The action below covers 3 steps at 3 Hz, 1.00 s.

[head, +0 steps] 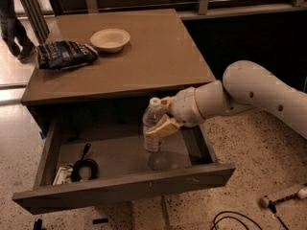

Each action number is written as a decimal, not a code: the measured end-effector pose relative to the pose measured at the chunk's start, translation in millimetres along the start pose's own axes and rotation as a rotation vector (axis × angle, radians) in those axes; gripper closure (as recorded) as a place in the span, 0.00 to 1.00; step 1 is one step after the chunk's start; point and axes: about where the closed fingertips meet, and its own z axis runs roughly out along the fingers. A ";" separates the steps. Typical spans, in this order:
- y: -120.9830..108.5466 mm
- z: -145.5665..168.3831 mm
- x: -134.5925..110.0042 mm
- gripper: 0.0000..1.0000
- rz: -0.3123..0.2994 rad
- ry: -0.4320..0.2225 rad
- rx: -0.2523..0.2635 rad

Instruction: Place blue plastic bottle into top drawer

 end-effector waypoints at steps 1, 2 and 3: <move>-6.5 23.5 24.4 1.00 -0.026 -0.001 -0.020; -12.0 43.2 40.7 1.00 -0.050 -0.021 -0.034; -13.7 57.1 53.0 1.00 -0.061 -0.036 -0.043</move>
Offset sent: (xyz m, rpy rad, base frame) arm 0.0350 0.0148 -0.0829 0.0268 -0.0427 0.0836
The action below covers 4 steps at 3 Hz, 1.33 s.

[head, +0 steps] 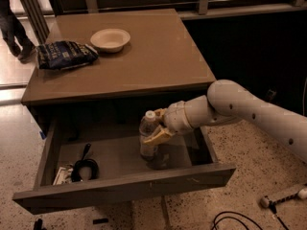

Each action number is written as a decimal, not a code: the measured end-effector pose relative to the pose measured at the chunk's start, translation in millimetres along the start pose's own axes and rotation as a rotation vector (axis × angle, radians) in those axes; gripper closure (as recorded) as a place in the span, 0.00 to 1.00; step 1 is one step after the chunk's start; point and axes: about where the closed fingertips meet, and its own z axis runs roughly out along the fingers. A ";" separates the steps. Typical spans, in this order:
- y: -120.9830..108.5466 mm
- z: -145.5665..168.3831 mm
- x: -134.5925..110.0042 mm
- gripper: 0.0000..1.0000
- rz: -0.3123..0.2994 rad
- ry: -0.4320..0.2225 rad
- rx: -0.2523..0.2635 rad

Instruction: Place blue plastic bottle into top drawer

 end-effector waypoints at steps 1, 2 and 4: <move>1.4 8.5 8.5 1.00 -0.008 -0.012 -0.005; 1.4 8.5 8.5 0.81 -0.008 -0.012 -0.005; 1.4 8.5 8.5 0.35 -0.008 -0.012 -0.005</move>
Offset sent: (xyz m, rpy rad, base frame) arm 0.0008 0.0023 -0.0106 0.0094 -0.0036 0.0095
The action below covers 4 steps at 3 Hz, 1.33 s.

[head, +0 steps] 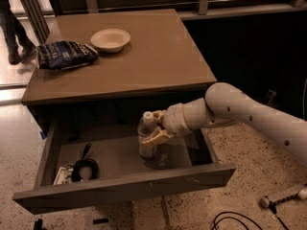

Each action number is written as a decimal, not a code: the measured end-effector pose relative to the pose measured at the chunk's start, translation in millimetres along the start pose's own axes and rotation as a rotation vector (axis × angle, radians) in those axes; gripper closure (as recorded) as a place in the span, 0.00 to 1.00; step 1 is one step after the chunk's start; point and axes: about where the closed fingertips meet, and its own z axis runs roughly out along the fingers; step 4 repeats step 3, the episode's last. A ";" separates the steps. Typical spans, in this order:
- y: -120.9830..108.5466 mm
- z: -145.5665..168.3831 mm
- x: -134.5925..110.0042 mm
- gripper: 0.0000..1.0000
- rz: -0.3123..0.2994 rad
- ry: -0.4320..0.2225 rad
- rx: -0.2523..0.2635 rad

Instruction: Place blue plastic bottle into top drawer

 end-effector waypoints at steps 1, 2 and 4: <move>0.0 0.1 0.0 0.11 0.000 0.000 0.000; 0.0 0.1 0.0 0.00 0.000 0.000 0.000; 0.0 0.1 0.0 0.00 0.000 0.000 0.000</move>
Offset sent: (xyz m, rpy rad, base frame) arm 0.0000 0.0000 0.0000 0.0000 0.0000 0.0001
